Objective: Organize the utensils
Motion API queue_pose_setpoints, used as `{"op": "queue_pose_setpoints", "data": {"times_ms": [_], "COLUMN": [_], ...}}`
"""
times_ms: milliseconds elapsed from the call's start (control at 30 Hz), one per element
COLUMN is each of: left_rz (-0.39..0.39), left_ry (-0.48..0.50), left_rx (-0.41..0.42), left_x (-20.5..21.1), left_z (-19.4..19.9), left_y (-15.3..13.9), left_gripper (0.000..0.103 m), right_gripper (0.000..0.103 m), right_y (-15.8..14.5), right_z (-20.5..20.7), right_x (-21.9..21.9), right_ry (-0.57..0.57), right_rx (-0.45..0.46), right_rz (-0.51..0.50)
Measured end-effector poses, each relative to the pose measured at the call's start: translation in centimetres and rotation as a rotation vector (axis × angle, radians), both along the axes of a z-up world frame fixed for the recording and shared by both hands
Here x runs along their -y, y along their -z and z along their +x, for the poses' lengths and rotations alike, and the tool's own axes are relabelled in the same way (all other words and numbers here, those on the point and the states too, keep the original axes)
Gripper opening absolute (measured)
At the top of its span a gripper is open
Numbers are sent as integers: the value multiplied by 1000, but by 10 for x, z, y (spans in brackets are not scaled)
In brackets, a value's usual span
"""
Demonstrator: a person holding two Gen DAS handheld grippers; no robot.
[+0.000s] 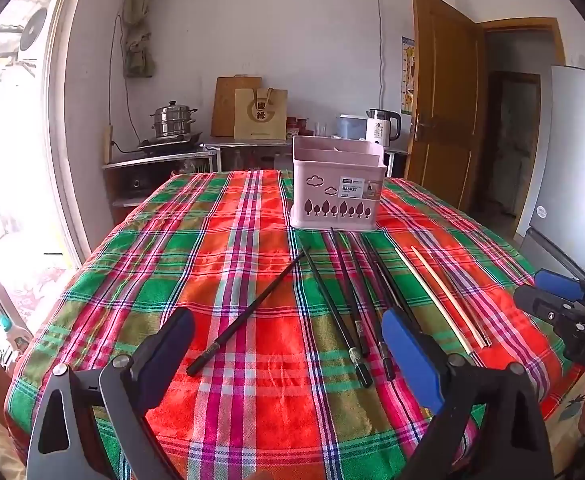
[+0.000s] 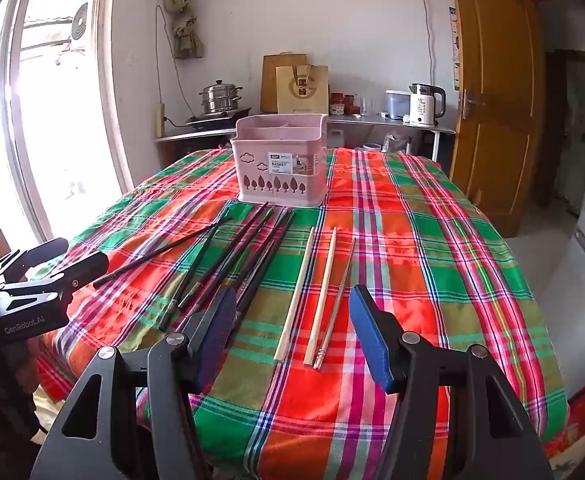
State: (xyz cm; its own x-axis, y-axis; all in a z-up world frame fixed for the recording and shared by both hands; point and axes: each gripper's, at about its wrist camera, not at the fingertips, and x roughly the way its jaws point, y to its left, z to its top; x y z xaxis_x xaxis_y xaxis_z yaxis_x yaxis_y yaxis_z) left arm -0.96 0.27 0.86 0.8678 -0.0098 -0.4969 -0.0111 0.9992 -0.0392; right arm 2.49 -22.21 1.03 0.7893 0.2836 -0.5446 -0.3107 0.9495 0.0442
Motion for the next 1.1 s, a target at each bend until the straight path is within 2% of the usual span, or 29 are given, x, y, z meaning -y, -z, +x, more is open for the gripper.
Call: {"op": "queue_pose_setpoints", "data": {"times_ms": [1100], "left_rz": [-4], "left_ry": [10], "left_rx": [1], "left_x": [1], "left_z": [-2], "left_y": [-1], "left_gripper": [95], "right_gripper": [60], "right_y": [1], "right_z": [0], "right_x": [1], "right_ry": [1], "right_rx": [3], "right_rz": [1]}}
